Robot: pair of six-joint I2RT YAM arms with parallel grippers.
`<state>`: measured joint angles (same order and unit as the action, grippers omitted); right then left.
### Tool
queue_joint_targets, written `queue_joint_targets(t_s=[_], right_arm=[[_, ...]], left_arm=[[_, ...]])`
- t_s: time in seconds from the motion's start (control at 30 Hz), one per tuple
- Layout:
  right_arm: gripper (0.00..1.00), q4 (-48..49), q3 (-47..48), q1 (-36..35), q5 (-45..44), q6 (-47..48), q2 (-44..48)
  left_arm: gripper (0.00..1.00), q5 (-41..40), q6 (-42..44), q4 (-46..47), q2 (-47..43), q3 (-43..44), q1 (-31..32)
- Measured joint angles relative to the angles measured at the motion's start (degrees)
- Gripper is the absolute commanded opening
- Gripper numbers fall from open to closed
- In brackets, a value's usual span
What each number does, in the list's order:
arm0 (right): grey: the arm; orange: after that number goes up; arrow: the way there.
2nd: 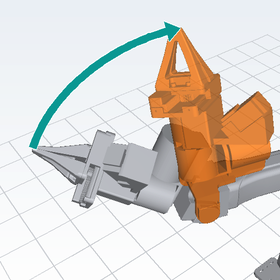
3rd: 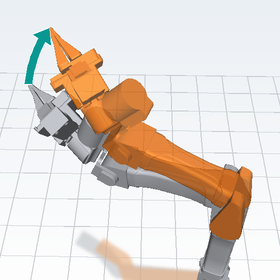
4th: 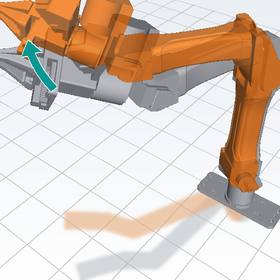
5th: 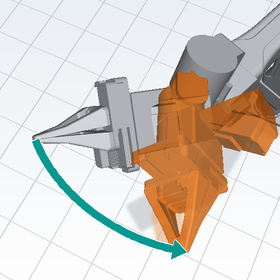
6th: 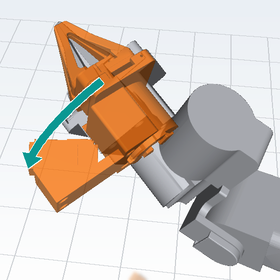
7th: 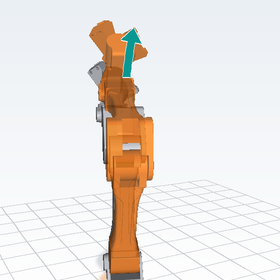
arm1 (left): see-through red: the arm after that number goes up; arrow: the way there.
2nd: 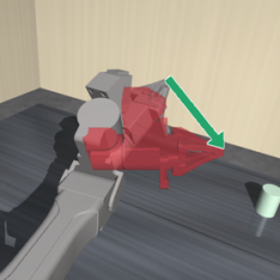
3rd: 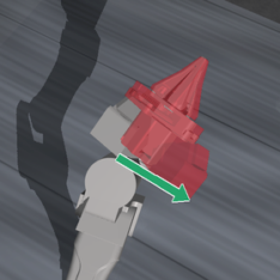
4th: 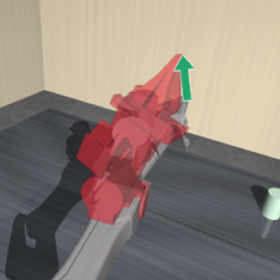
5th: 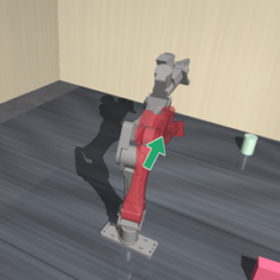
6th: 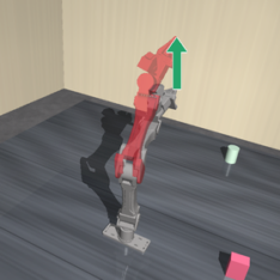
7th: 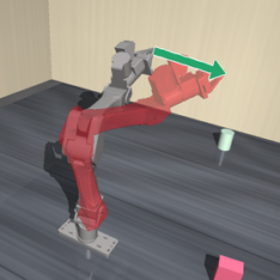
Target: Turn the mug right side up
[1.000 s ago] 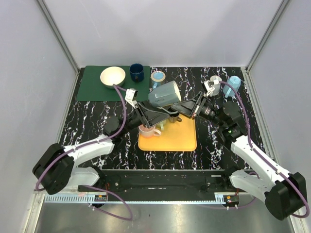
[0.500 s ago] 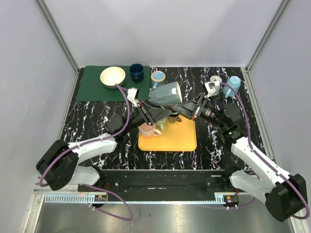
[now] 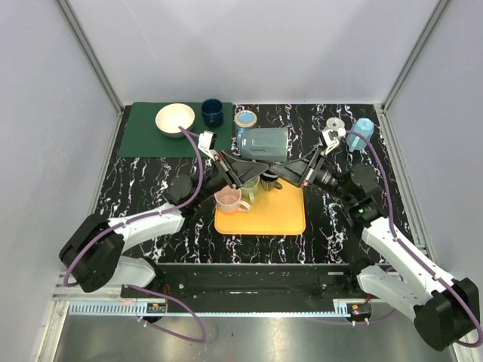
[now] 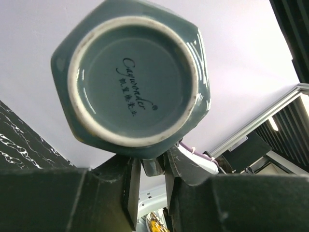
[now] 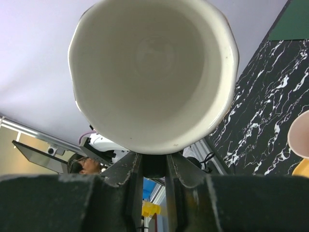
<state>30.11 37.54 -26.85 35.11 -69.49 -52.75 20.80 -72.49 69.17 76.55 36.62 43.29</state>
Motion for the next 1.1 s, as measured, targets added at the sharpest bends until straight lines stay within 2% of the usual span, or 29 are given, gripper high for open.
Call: queue_joint_targets(t_s=[0.07, 0.17, 0.4, 0.43, 0.53, 0.57, 0.67, 0.97, 1.1], right_arm=[[0.00, -0.4, 0.0, 0.0, -0.2, 0.5, 0.1], [0.00, -1.0, 0.0, 0.0, -0.6, 2.0, 0.3], [0.00, -3.8, 0.2, 0.0, -1.4, 4.1, 1.1], [0.13, -4.6, 0.4, 0.0, -1.5, 4.6, 1.4], [0.33, -9.8, 2.4, 0.0, -1.5, 7.4, 2.5], [0.44, -11.9, 3.4, -0.1, -1.5, 8.5, 2.9], [0.55, -17.6, 5.4, -0.5, -0.8, 12.0, 4.2], [0.68, -24.1, 8.0, -1.3, 0.1, 15.7, 6.3], [0.71, -29.7, 10.0, -1.3, -0.4, 18.2, 6.6]], left_arm=[[0.16, 0.0, -0.5, 0.2, 0.3, 0.4, 0.0], [0.00, 0.0, -1.5, 0.4, 0.7, 0.8, 0.0], [0.00, 0.3, -1.7, 0.5, 1.4, 1.0, 0.2], [0.00, 0.4, -1.8, 0.6, 1.5, 1.0, 0.2], [0.00, 0.5, -2.2, 0.9, 1.6, 1.0, 0.3], [0.00, 0.5, -1.9, 1.0, 1.5, 1.0, 0.4], [0.00, 0.4, -0.1, 0.2, 0.5, 1.0, 0.7], [0.00, 0.3, 3.5, -2.9, -1.5, 1.0, 0.7], [0.00, 0.4, 6.3, -7.7, -3.6, 1.0, 0.3]])
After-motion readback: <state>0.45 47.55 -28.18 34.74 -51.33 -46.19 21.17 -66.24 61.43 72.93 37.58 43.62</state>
